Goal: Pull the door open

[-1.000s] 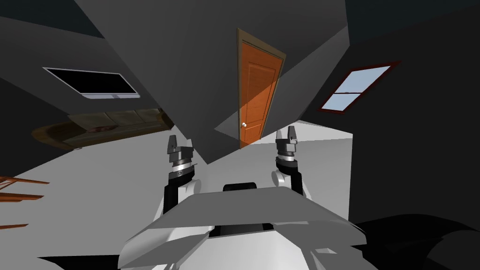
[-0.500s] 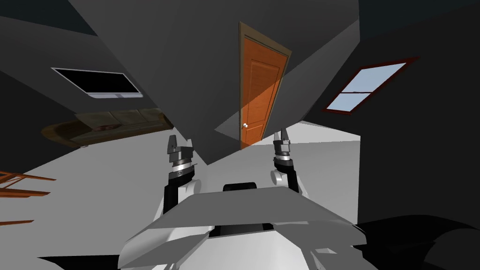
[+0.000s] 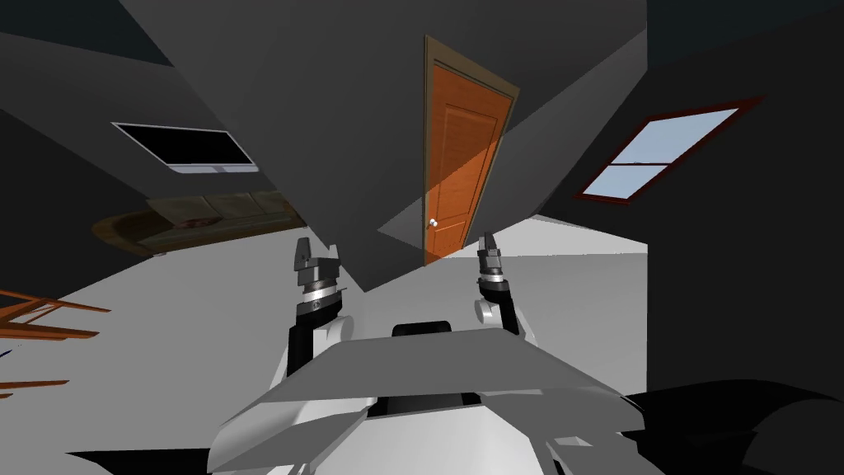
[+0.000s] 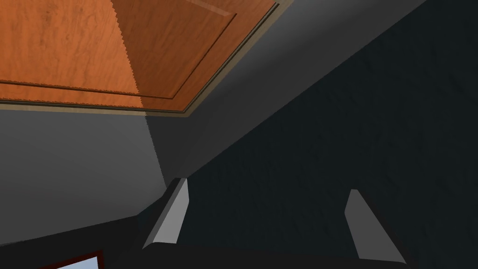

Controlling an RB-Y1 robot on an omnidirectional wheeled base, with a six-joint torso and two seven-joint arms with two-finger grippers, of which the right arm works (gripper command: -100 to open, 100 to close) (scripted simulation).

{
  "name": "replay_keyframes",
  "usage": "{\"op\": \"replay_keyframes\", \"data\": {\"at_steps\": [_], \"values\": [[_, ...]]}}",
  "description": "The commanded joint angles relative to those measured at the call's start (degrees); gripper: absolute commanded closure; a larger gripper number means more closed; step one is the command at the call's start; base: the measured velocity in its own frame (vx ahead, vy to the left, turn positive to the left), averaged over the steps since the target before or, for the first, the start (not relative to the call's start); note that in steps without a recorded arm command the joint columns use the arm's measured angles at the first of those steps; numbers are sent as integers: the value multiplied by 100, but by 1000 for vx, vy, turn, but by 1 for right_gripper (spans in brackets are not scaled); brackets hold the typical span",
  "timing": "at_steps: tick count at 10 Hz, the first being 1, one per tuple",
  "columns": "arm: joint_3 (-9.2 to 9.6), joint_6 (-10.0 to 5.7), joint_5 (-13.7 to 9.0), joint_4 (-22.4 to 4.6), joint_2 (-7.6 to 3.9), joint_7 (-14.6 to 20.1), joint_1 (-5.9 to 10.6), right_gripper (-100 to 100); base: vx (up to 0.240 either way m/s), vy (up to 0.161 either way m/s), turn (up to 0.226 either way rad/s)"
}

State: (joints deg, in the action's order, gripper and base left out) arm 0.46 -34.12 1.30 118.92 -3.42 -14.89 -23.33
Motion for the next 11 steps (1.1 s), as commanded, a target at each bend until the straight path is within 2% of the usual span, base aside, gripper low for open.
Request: {"op": "replay_keyframes", "data": {"at_steps": [1,8,9,11], "values": [[-32,-44,58,-228,-30,-142,94,-100,100,-29,35],[-169,-262,325,-1219,-156,-755,427,-100,88,-24,50],[-169,-262,325,-1219,-156,-755,427,-100,57,-20,18],[-212,-330,408,-1525,-191,-945,530,-100,62,-16,45]]}}
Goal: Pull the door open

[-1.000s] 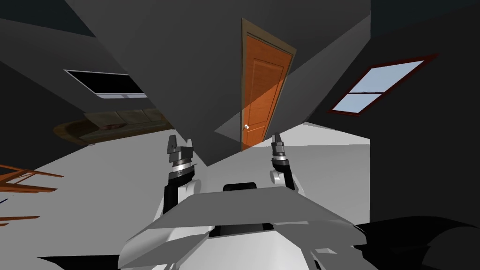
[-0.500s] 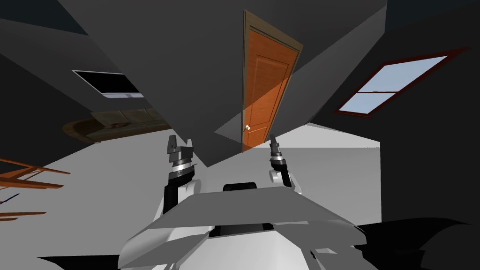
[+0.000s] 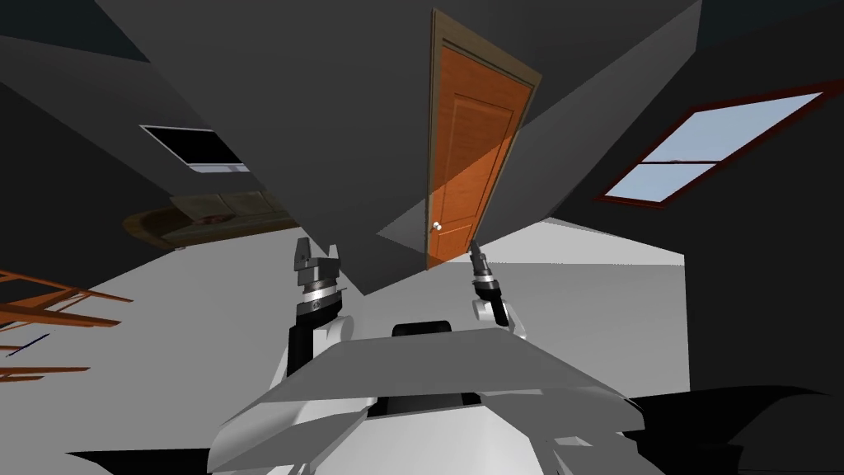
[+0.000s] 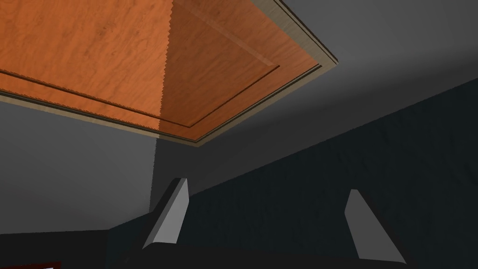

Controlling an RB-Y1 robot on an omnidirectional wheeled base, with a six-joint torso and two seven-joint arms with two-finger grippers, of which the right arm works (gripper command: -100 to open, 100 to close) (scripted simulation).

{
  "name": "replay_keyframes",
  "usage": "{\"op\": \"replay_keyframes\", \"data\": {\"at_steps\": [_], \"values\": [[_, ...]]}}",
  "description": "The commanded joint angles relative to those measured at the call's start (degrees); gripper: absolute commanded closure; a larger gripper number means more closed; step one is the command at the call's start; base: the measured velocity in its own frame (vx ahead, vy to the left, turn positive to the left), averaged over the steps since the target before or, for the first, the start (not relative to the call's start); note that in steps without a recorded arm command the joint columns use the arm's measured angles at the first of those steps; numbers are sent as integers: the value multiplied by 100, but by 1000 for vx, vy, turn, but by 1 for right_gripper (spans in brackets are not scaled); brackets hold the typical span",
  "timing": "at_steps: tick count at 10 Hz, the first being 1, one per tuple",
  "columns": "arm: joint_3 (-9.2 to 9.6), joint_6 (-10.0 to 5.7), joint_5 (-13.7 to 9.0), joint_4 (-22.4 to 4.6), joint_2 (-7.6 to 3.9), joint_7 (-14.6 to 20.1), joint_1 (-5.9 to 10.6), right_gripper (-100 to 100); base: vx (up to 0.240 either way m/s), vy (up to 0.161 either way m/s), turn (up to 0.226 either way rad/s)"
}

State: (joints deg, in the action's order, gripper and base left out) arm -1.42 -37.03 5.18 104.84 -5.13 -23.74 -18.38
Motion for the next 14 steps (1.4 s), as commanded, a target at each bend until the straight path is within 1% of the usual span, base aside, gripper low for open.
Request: {"op": "replay_keyframes", "data": {"at_steps": [1,14], "values": [[-44,-72,61,-270,-37,-155,86,-100,94,-34,48],[-342,-547,640,-2422,-237,-1487,810,-100,94,-38,60]]}}
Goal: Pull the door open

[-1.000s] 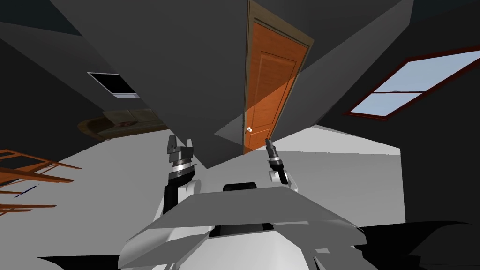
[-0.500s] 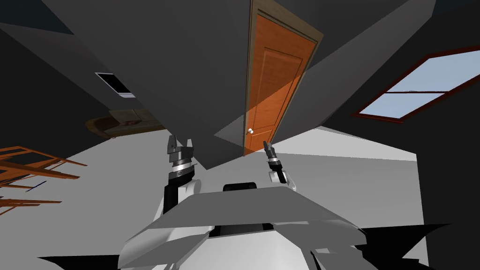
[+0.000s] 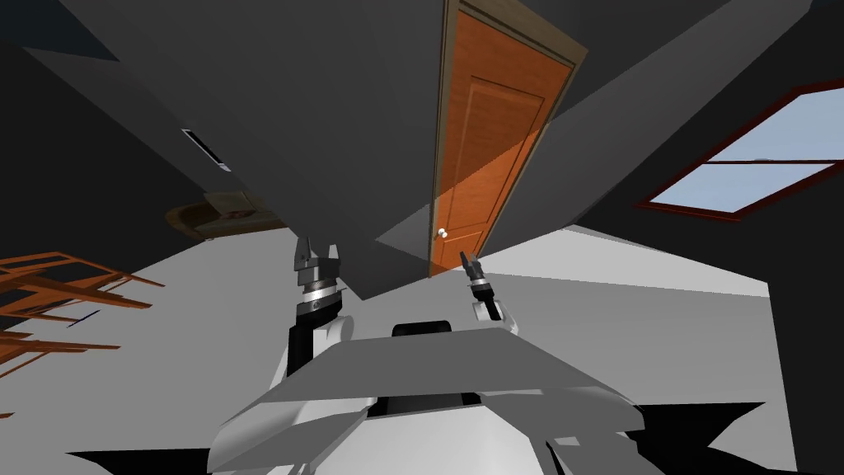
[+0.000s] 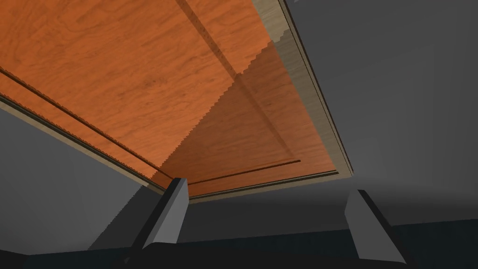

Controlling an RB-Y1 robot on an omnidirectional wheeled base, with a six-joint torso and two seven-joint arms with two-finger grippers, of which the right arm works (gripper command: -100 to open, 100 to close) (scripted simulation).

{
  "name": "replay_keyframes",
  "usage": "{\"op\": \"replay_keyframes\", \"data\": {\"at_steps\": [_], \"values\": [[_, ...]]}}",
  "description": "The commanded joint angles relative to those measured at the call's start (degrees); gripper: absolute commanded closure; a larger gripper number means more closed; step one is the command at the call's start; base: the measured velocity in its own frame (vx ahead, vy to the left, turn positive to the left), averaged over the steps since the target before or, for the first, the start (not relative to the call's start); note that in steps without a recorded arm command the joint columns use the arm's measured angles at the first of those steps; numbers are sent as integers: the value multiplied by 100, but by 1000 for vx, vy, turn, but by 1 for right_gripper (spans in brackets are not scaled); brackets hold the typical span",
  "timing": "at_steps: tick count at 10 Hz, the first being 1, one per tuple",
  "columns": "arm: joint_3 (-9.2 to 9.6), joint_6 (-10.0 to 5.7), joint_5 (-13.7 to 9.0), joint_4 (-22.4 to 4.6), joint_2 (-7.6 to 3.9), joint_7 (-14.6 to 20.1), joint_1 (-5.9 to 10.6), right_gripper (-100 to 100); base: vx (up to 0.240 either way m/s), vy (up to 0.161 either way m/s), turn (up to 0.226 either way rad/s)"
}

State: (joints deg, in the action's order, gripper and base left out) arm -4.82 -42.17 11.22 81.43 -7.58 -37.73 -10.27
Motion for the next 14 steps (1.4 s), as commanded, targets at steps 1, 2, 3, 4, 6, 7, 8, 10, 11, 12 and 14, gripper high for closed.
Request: {"op": "replay_keyframes", "data": {"at_steps": [1,2,3,4,6,7,8,10,11,12,14], "values": [[-25,-69,81,-248,-5,-192,55,-100,93,-29,62],[-48,-106,127,-416,-19,-296,111,-100,107,-27,64],[-71,-143,171,-581,-32,-398,167,-100,89,-32,62],[-94,-179,215,-744,-44,-499,222,-100,86,-49,50],[-139,-251,303,-1070,-69,-701,331,-100,94,-56,59],[-161,-287,347,-1233,-81,-802,386,-100,96,-41,65],[-183,-322,390,-1392,-93,-900,440,-100,82,-31,63],[-226,-389,472,-1685,-114,-1090,543,-100,89,-45,49],[-247,-423,513,-1851,-125,-1185,594,-100,85,-45,59],[-268,-457,555,-2005,-136,-1280,646,-100,93,-39,53],[-308,-520,632,-2291,-155,-1457,742,-100,86,-40,52]]}}
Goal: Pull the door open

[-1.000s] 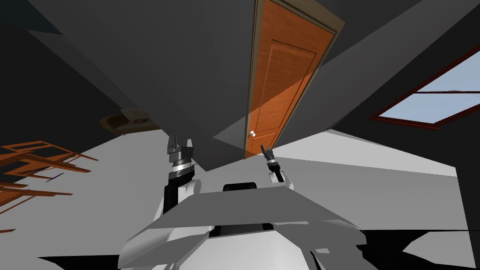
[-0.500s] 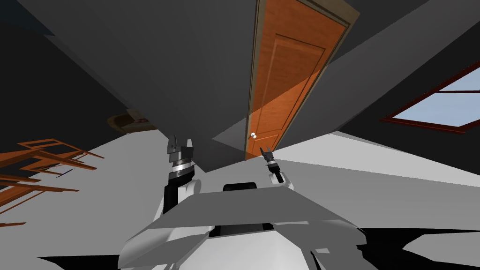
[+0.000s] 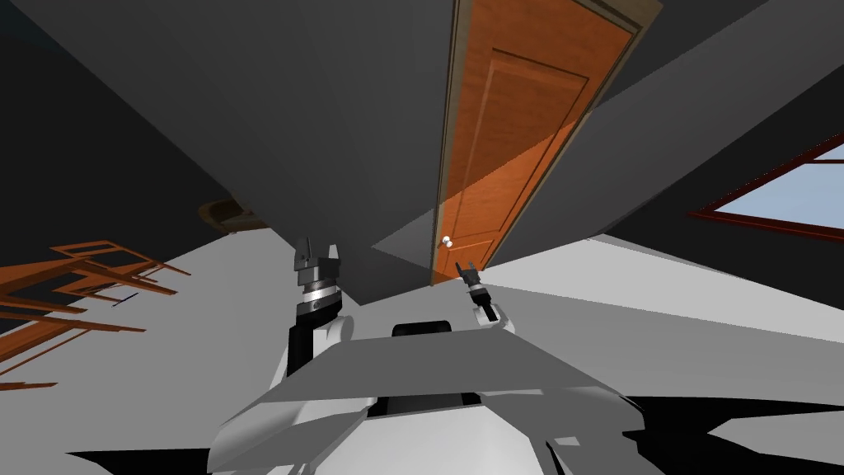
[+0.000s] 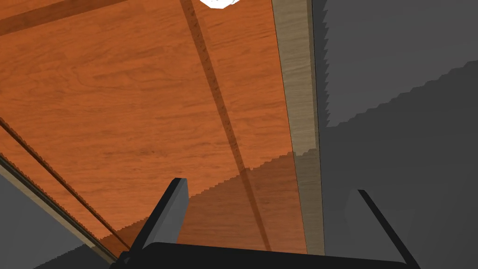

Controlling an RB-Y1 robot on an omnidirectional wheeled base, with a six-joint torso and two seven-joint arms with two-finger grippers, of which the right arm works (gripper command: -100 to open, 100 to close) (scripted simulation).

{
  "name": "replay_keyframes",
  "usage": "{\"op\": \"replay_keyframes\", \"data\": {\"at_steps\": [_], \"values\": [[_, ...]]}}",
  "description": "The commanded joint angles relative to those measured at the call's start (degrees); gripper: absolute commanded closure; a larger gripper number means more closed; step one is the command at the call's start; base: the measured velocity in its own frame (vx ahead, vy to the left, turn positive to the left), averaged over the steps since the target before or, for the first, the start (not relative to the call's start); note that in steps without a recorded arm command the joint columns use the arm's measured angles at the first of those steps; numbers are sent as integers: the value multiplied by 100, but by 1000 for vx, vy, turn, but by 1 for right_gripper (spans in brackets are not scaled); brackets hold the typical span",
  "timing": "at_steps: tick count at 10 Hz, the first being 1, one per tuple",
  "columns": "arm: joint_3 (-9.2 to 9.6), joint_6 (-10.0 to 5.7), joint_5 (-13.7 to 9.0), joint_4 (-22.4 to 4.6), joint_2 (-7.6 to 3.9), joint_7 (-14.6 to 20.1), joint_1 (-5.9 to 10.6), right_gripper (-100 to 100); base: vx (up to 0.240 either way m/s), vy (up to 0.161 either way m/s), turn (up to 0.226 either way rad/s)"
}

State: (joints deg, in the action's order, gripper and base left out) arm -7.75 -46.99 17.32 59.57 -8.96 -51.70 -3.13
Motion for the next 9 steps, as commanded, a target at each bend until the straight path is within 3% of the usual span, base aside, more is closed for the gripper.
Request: {"op": "replay_keyframes", "data": {"at_steps": [1,9], "values": [[-35,-69,59,-244,-26,-146,75,-100,86,-40,47],[-187,-311,354,-1339,-95,-824,443,-100,77,-43,47]]}}
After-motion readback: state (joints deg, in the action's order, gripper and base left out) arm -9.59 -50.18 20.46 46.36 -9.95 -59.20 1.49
